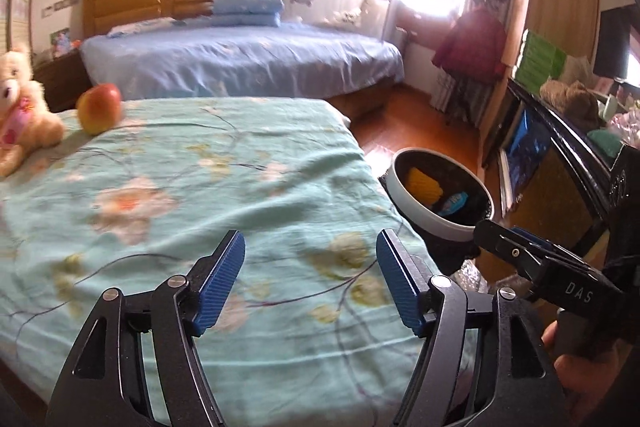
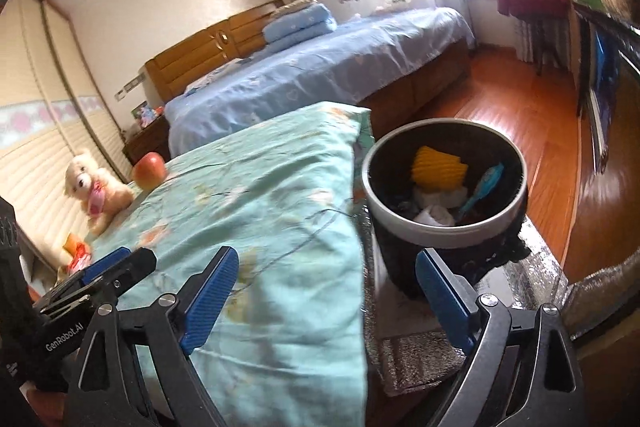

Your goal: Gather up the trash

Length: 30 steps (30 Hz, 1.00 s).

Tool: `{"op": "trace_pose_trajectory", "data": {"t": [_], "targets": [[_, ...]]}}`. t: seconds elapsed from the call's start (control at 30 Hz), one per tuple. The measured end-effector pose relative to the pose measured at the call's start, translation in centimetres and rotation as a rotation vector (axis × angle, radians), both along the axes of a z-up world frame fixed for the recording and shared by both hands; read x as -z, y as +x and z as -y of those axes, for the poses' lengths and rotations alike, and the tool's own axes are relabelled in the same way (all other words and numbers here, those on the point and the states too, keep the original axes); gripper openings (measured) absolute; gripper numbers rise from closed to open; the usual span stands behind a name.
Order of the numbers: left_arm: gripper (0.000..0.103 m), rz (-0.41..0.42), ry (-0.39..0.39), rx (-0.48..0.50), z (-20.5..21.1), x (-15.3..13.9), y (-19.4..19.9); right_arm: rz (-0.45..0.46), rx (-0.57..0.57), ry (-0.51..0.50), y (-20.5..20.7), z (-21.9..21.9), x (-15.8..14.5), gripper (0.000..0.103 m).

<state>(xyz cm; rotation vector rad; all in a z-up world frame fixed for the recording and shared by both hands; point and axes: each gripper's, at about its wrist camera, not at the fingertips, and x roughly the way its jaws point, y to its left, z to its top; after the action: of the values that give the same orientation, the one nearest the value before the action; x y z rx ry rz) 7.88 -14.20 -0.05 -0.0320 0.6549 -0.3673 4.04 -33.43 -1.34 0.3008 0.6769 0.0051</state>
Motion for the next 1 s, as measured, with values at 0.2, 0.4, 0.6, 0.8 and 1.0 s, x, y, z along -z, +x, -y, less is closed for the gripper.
{"op": "trace_pose_trajectory", "data": {"t": [0.2,0.4,0.6,0.8,1.0], "targets": [[0.076,0.085,-0.017,-0.046,-2.6,-1.9,-2.7,0.058,-0.027,-0.036,-1.0,-2.6,-1.5,0.093],[0.103,0.226,0.014,-0.159,-4.6,-2.9,-5.4,0.196,-0.022,-0.113,-2.9,-4.6,-3.6,0.103],[0.103,0.268,0.074,-0.218,-5.5,-1.3,-6.3,0.208,-0.021,-0.174,-3.1,-5.6,-2.1,0.103],[0.103,0.261,0.091,-0.243,-6.4,-0.7,-6.5,0.238,-0.027,-0.185,-3.5,-6.1,-1.3,0.103],[0.103,0.276,0.105,-0.27,-6.7,-1.0,-6.8,0.26,-0.04,-0.209,-3.6,-6.9,-1.1,0.103]]}}
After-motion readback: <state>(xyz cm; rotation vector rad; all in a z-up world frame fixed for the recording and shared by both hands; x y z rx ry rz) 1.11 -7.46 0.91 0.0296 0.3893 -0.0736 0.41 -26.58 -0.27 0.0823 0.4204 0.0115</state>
